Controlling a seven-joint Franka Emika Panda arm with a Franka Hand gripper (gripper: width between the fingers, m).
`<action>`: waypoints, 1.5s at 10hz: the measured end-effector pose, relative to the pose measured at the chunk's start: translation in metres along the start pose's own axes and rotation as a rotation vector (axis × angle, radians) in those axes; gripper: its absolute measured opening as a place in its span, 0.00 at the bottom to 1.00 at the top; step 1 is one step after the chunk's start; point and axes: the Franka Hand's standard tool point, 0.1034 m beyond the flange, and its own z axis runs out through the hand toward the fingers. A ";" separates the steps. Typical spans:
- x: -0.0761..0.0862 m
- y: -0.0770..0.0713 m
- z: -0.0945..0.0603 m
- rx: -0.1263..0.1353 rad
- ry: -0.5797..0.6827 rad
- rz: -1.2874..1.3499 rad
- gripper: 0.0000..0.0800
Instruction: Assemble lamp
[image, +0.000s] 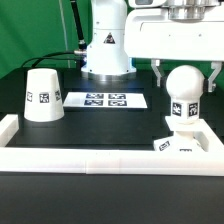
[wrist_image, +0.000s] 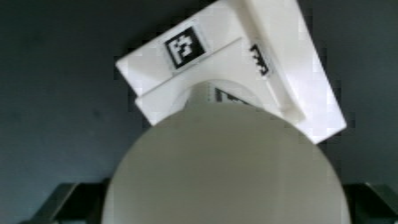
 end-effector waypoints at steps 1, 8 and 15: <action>-0.001 -0.001 0.000 -0.016 -0.017 0.102 0.73; -0.007 -0.006 0.000 -0.022 -0.062 0.502 0.73; -0.009 -0.008 0.000 -0.009 -0.062 0.092 0.87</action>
Offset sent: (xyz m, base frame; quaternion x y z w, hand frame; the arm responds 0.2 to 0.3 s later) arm -0.0015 0.0041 0.0019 -0.0523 -0.0054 0.1914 0.9801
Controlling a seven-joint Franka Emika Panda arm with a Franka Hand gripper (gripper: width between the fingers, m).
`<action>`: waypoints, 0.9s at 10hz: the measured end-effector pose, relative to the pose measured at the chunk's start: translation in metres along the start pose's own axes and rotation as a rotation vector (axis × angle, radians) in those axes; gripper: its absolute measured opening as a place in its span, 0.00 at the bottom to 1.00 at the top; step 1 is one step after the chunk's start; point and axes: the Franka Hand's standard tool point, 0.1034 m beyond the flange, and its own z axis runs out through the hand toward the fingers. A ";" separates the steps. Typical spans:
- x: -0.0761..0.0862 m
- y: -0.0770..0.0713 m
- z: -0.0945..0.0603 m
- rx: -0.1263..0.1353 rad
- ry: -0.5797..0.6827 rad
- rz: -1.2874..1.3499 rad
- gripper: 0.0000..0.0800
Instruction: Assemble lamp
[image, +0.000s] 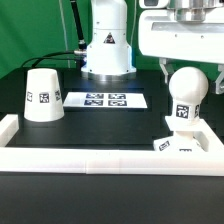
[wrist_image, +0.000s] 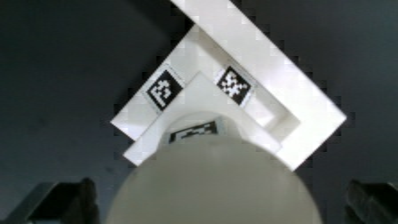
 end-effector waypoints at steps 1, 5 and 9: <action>0.000 0.000 0.000 0.000 0.000 -0.082 0.87; 0.002 0.001 0.000 -0.019 0.014 -0.445 0.87; 0.006 0.003 0.000 -0.062 0.040 -0.897 0.87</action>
Offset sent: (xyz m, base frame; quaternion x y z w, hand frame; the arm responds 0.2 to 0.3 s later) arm 0.0000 0.0000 0.0000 0.0000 0.0000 -0.1938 0.9810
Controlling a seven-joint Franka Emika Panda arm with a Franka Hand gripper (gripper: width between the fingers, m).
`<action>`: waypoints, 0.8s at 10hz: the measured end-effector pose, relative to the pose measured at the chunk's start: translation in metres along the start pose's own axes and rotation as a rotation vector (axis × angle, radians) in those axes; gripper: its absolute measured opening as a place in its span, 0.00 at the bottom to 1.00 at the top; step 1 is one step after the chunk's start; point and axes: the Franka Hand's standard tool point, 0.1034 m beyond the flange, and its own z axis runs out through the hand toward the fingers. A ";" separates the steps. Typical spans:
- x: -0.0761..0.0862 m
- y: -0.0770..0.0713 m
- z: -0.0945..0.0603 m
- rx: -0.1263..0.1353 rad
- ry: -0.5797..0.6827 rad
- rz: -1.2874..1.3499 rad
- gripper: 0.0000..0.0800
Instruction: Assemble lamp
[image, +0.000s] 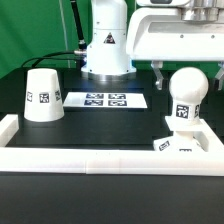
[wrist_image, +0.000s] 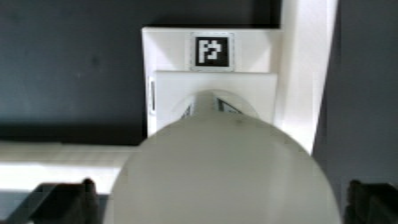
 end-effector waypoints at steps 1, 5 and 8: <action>0.001 0.000 -0.001 0.000 0.001 -0.046 0.87; 0.001 0.002 0.000 0.001 -0.006 -0.302 0.87; 0.001 0.002 0.000 0.001 -0.005 -0.346 0.75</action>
Offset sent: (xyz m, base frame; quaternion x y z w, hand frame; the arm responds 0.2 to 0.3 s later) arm 0.0052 0.0089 0.0028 0.0191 -0.0071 -0.1957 0.9805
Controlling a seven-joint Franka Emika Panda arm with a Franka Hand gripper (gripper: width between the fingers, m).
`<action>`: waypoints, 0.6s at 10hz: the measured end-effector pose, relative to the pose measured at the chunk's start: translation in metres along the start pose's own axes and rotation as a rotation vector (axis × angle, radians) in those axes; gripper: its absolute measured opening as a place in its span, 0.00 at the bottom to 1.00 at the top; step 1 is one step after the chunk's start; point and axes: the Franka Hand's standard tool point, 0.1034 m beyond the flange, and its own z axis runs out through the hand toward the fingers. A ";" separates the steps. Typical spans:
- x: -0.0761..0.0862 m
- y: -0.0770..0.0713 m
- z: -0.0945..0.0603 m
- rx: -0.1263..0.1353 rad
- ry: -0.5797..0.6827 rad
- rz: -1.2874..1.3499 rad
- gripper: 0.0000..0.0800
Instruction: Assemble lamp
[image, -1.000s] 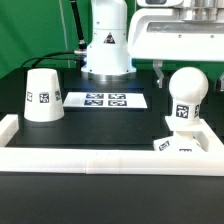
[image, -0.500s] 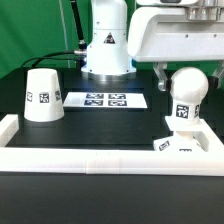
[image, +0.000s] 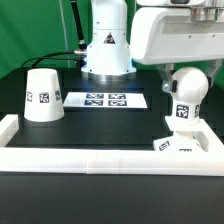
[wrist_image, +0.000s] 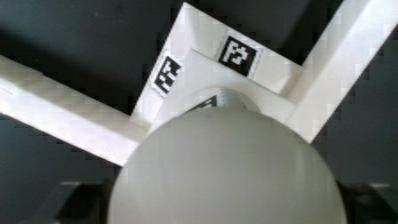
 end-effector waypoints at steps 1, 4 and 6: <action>0.000 0.000 0.000 0.000 0.000 0.006 0.72; 0.000 0.000 0.000 0.000 0.011 0.104 0.72; -0.001 -0.001 0.000 0.006 0.026 0.406 0.72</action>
Offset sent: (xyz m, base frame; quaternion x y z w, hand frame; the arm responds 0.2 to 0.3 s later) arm -0.0112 -0.0048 0.0020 -0.0036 0.0099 0.0734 0.9972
